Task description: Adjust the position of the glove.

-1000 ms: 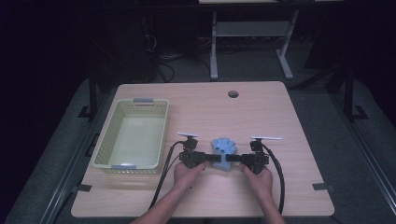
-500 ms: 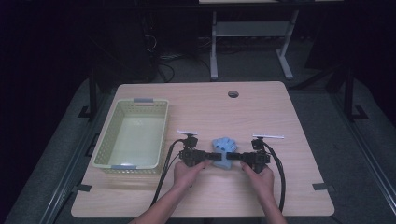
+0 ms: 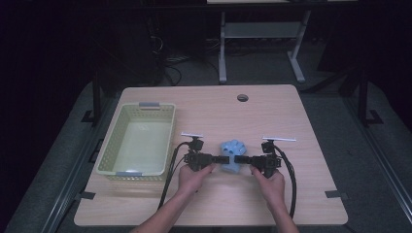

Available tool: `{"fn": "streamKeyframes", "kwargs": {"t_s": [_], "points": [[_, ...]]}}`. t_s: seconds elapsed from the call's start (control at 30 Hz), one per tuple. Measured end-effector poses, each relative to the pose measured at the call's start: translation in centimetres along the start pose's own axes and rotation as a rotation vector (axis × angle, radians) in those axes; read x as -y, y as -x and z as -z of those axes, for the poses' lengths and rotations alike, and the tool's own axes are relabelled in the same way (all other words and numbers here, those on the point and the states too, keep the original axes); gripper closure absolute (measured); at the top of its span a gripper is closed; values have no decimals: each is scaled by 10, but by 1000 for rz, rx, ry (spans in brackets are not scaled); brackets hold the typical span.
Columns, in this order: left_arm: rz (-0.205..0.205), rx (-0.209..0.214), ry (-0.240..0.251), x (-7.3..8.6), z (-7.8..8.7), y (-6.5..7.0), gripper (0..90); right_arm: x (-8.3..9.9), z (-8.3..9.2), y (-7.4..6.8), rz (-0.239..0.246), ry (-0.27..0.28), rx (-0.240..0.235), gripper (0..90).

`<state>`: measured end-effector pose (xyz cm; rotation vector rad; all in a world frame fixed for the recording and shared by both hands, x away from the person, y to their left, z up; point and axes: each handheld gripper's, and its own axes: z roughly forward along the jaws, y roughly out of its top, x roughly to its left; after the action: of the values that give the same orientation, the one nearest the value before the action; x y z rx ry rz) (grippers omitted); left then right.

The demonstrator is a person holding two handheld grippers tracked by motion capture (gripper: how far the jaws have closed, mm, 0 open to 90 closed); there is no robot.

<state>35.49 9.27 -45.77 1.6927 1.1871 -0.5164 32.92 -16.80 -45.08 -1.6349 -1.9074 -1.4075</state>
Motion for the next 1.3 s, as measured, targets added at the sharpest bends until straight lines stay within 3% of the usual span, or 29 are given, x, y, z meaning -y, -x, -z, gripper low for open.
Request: {"fn": "streamKeyframes", "kwargs": {"t_s": [0.47, 1.3], "points": [[-11, 6, 3, -4, 6, 4, 699, -4, 2, -6, -5, 21, -20, 796], [-41, 27, 19, -18, 19, 17, 699, -18, 11, -26, 40, 39, -16, 800]]}}
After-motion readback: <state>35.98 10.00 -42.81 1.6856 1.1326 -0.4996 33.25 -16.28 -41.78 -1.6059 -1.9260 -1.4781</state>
